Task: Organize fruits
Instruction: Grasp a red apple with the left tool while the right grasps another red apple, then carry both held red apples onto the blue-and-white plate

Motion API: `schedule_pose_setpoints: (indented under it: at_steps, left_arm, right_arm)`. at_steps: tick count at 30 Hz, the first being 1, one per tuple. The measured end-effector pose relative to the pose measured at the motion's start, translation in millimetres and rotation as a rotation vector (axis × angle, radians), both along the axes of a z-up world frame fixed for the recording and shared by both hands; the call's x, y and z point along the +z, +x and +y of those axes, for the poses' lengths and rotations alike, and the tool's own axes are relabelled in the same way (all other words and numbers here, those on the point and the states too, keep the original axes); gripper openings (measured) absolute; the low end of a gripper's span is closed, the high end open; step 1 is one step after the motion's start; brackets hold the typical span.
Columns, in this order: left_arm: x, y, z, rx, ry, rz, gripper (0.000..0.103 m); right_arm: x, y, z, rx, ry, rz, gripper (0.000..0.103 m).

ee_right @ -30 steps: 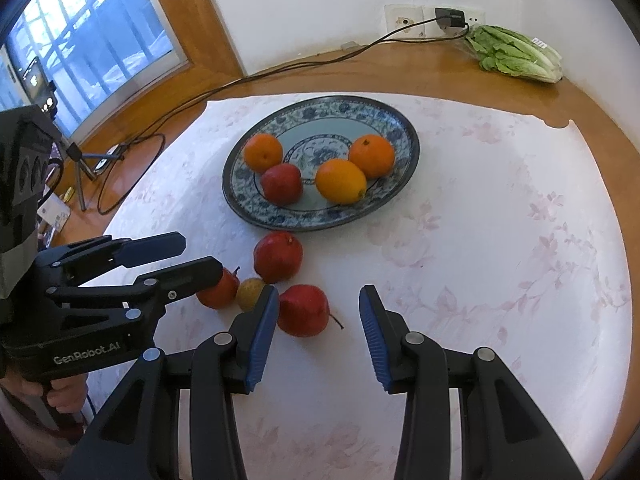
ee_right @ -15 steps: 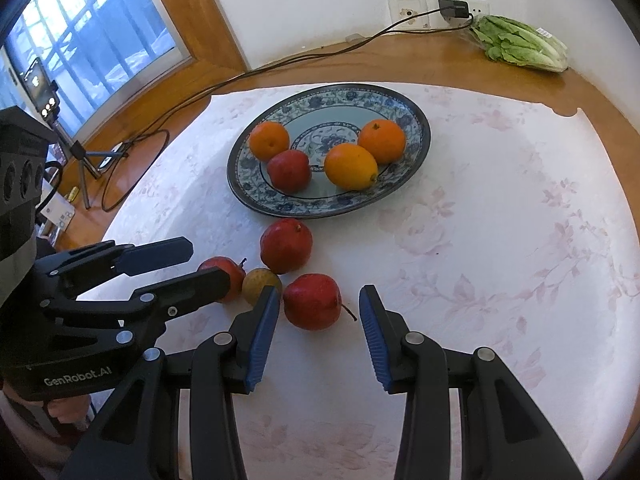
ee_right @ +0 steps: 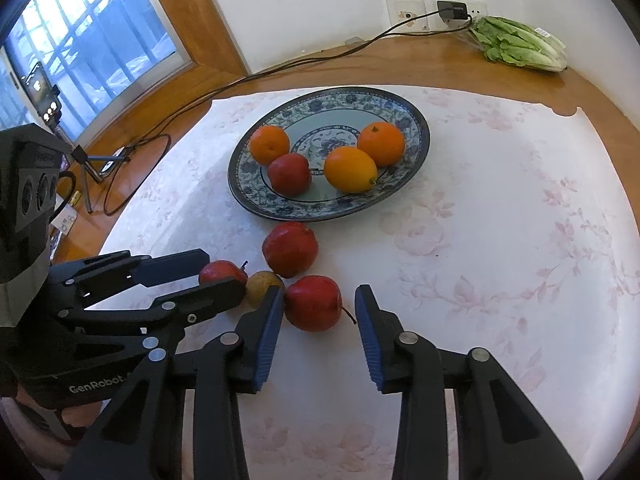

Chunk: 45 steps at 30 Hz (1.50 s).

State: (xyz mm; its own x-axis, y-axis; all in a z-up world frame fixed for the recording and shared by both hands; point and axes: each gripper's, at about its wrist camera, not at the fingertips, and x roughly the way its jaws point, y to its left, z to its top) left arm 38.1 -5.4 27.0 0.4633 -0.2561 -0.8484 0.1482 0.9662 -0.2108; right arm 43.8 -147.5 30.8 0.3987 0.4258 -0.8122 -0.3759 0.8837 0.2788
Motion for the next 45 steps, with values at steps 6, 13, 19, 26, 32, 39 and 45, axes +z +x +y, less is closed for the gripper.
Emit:
schedule_pose_setpoints:
  at_steps: [6,13,19,26,32,39,45]
  left_arm:
    - [0,-1,-1,-0.009,-0.016,-0.008,0.038]
    - [-4,0,-1,-0.004,-0.03,0.001,0.038]
    - [-5,1,-2,-0.014,-0.043,0.003,0.032]
    - [-3,0,-3,-0.007,-0.032,-0.004,0.032]
    - [4,1,6,0.022,-0.031,-0.017,0.032]
    - [17,4,14,0.046,-0.029,-0.042,0.032]
    - [28,13,18,0.06,-0.016,-0.066,0.032]
  right_arm:
    - [-3,0,-1,-0.001,0.023,0.009,0.036]
    - [-9,3,-1,0.005,0.047,0.035,0.036]
    - [-9,3,-2,0.002,0.054,0.026,0.035]
    - [-6,1,-3,-0.006,0.053,0.01,0.033]
    - [2,0,-4,-0.006,0.05,-0.014,0.033]
    - [11,0,-6,-0.006,0.044,-0.041,0.033]
    - [22,5,-7,-0.01,0.032,-0.069,0.033]
